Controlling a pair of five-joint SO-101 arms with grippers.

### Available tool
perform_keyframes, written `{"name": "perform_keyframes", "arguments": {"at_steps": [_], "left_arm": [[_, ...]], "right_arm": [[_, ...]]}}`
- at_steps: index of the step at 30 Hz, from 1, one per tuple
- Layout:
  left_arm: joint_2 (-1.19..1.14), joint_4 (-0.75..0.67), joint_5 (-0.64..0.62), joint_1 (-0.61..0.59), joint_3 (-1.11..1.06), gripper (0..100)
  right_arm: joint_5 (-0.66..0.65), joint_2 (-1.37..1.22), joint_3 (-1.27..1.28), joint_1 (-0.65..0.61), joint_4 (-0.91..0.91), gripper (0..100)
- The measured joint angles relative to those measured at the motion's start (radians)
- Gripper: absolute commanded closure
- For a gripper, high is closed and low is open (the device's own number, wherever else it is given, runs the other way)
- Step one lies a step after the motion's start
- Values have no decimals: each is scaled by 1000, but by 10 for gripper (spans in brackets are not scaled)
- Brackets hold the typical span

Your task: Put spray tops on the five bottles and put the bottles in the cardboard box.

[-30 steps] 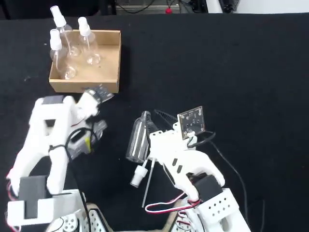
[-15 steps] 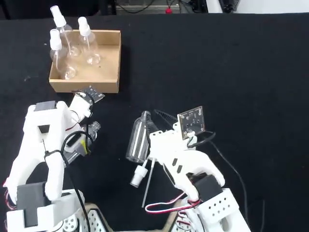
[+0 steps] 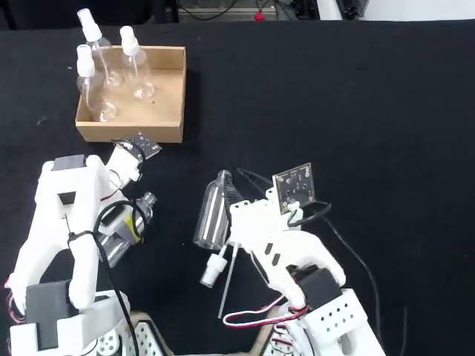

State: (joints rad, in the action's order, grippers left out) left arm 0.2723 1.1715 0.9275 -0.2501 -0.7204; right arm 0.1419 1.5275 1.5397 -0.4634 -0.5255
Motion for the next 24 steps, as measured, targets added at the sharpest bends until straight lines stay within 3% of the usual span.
{"name": "perform_keyframes", "arguments": {"at_steps": [9, 18, 24], "left_arm": [[0, -195, -68, 0, -123, 690], [0, -210, -117, 0, -133, 693], [0, -210, -206, 8, -137, 805]], "right_arm": [[0, 0, 0, 0, 0, 916], [0, 0, 0, 0, 0, 916], [0, 0, 0, 0, 0, 915]]}}
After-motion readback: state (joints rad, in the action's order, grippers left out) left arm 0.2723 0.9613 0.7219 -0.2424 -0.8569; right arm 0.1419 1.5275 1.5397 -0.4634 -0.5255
